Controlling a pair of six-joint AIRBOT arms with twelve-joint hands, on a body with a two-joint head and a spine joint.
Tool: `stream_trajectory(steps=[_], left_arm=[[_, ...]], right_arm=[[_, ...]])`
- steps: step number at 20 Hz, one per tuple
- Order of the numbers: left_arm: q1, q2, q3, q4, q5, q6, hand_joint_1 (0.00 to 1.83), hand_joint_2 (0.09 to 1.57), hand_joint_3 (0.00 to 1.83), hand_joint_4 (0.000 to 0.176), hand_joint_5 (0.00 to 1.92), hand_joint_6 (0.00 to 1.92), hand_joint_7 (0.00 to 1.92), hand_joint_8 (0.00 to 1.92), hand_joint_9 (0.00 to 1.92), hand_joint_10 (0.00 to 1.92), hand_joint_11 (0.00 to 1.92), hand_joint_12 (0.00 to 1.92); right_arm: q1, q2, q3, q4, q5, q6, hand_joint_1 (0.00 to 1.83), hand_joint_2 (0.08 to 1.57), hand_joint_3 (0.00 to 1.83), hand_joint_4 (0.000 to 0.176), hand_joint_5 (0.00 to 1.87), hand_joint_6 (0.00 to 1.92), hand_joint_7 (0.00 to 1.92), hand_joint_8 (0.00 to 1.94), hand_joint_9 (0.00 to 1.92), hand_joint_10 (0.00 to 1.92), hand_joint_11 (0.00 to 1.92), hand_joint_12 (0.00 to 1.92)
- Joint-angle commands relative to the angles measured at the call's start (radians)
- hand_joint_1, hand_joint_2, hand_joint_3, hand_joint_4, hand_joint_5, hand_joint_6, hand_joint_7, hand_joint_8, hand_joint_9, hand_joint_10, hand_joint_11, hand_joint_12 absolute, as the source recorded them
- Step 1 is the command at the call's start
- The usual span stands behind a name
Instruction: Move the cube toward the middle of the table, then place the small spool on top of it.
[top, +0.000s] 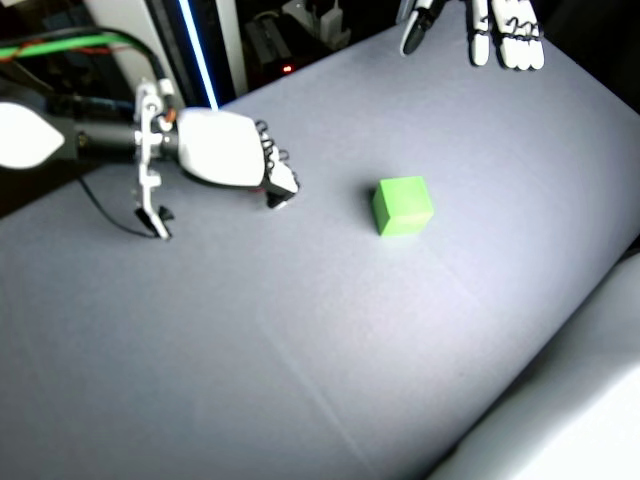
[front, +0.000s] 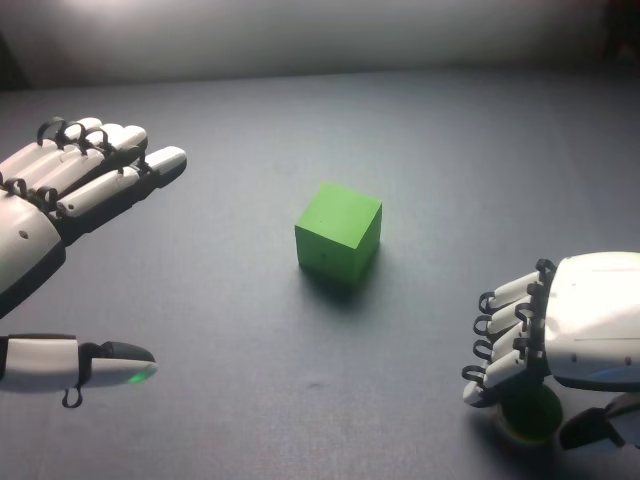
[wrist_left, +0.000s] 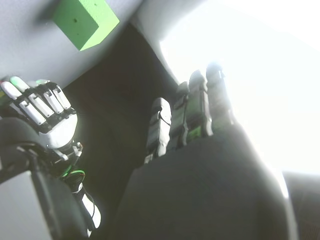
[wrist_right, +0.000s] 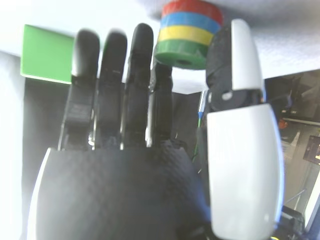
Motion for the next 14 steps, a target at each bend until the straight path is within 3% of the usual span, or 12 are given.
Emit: stream_trajectory(steps=[1,2,3,4,5,6,7,8,10,12,13,14], left_arm=[[-0.005,0.003,0.001,-0.006,-0.123,0.000,0.74,0.86,0.00,0.138,0.07,0.01,0.00,0.00,0.00,0.00,0.02,0.01],[-0.005,0.003,0.001,-0.006,-0.123,0.000,0.74,0.86,0.00,0.146,0.07,0.00,0.01,0.00,0.00,0.00,0.02,0.01],[-0.005,0.003,0.001,-0.006,-0.123,0.000,0.75,0.86,0.00,0.139,0.08,0.01,0.02,0.01,0.00,0.00,0.02,0.01],[-0.005,0.003,0.001,-0.006,-0.123,-0.001,0.75,0.86,0.00,0.146,0.08,0.01,0.02,0.01,0.00,0.00,0.02,0.01],[-0.005,0.003,0.001,-0.006,-0.123,-0.002,0.76,0.87,0.00,0.138,0.08,0.01,0.02,0.01,0.00,0.00,0.02,0.01],[-0.005,0.002,0.001,-0.007,-0.123,-0.003,0.76,0.87,0.00,0.135,0.09,0.01,0.02,0.01,0.00,0.00,0.04,0.02],[-0.005,0.002,0.001,-0.007,-0.122,-0.003,0.75,0.87,0.00,0.132,0.08,0.00,0.02,0.00,0.00,0.00,0.03,0.02],[-0.005,0.002,0.002,-0.007,-0.121,-0.003,0.75,0.87,0.00,0.131,0.08,0.00,0.02,0.00,0.00,0.00,0.03,0.02],[-0.005,0.000,0.002,-0.008,-0.121,-0.003,0.74,0.87,0.00,0.122,0.08,0.00,0.02,0.00,0.01,0.00,0.03,0.02],[-0.004,0.000,0.002,-0.009,-0.121,-0.003,0.75,0.87,0.00,0.133,0.08,0.00,0.03,0.01,0.04,0.01,0.10,0.06],[-0.004,-0.001,0.002,-0.009,-0.120,-0.003,0.74,0.87,0.00,0.145,0.08,0.00,0.03,0.00,0.04,0.01,0.12,0.07],[-0.004,-0.001,0.002,-0.009,-0.119,-0.003,0.74,0.87,0.00,0.145,0.08,0.00,0.03,0.00,0.04,0.01,0.12,0.07]], right_arm=[[0.010,-0.002,0.002,0.031,0.083,0.005,1.07,0.99,0.00,0.000,0.80,0.00,0.91,0.05,0.65,0.91,0.51,1.32],[0.010,-0.003,0.002,0.031,0.083,0.005,1.07,0.99,0.00,0.000,0.82,0.00,0.93,0.06,0.62,1.03,0.52,1.37],[0.010,-0.004,0.002,0.031,0.083,0.005,1.07,1.00,0.00,0.000,0.85,0.01,0.96,0.09,0.61,1.14,0.50,1.41],[0.010,-0.005,0.002,0.031,0.083,0.005,1.10,1.01,0.00,0.000,0.88,0.00,0.89,0.33,0.59,1.24,0.49,1.43],[0.010,-0.006,0.003,0.031,0.083,0.005,1.12,1.06,0.01,0.000,1.01,0.70,0.79,0.73,0.60,1.37,0.50,1.51],[0.010,-0.007,0.004,0.032,0.083,0.005,1.13,1.10,0.00,0.000,0.98,0.92,0.72,1.13,0.64,1.53,0.55,1.62],[0.010,-0.008,0.005,0.033,0.083,0.005,1.15,1.11,0.00,0.000,0.96,0.98,0.73,1.26,0.68,1.54,0.57,1.61],[0.010,-0.009,0.006,0.035,0.083,0.005,1.22,1.15,0.00,0.000,0.94,0.88,0.85,1.38,0.69,1.50,0.56,1.59],[0.010,-0.012,0.016,0.062,0.090,0.005,1.23,1.16,0.00,0.000,0.92,0.89,0.88,1.37,0.73,1.45,0.59,1.59],[0.014,-0.016,0.036,0.119,0.118,0.005,1.17,1.10,0.00,0.000,1.01,0.92,0.74,1.52,0.65,1.79,0.56,1.90],[0.024,-0.019,0.050,0.157,0.137,0.002,1.16,1.10,0.00,0.000,1.01,0.93,0.67,1.72,0.67,1.90,0.68,1.92],[0.040,-0.022,0.062,0.189,0.152,-0.010,1.16,1.10,0.00,0.000,1.01,0.93,0.67,1.72,0.67,1.90,0.68,1.92]])
